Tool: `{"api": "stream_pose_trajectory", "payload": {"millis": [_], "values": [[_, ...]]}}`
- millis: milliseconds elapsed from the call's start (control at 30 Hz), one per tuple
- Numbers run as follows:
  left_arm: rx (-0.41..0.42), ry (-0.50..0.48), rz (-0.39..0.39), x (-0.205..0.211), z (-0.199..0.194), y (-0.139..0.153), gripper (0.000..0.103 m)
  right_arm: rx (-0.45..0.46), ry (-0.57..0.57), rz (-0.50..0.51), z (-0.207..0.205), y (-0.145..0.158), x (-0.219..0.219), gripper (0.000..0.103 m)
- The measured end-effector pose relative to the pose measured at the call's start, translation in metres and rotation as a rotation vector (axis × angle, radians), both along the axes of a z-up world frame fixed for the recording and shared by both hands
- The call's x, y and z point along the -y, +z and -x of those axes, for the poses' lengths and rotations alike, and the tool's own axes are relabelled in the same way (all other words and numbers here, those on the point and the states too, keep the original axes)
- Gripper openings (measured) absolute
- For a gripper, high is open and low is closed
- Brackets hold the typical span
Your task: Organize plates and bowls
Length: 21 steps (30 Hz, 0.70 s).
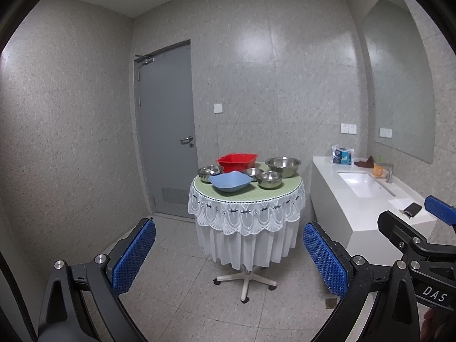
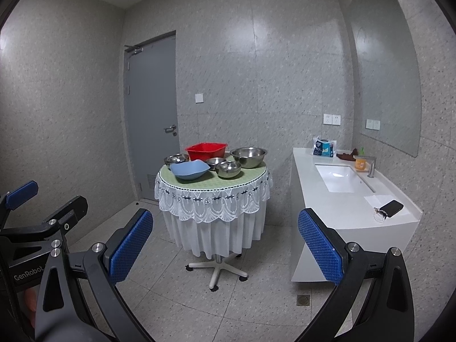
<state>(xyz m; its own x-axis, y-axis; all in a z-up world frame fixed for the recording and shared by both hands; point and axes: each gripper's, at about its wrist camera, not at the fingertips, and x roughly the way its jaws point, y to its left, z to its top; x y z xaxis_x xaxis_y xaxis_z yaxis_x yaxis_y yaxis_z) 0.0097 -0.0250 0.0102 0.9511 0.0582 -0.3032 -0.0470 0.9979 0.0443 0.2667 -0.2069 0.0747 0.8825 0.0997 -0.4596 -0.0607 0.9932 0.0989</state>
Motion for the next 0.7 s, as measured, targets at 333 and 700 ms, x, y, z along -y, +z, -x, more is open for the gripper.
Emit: {"api": "stream_pose_trajectory", "payload": {"millis": [333, 700], "values": [[-0.041, -0.015, -0.008, 0.004, -0.049, 0.023, 0.102, -0.042, -0.007, -0.016, -0.037, 0.003, 0.008, 0.103], [-0.088, -0.051, -0.004, -0.02, -0.175, 0.028, 0.102, -0.091, -0.03, -0.024, -0.118, -0.02, 0.0, 0.103]]}}
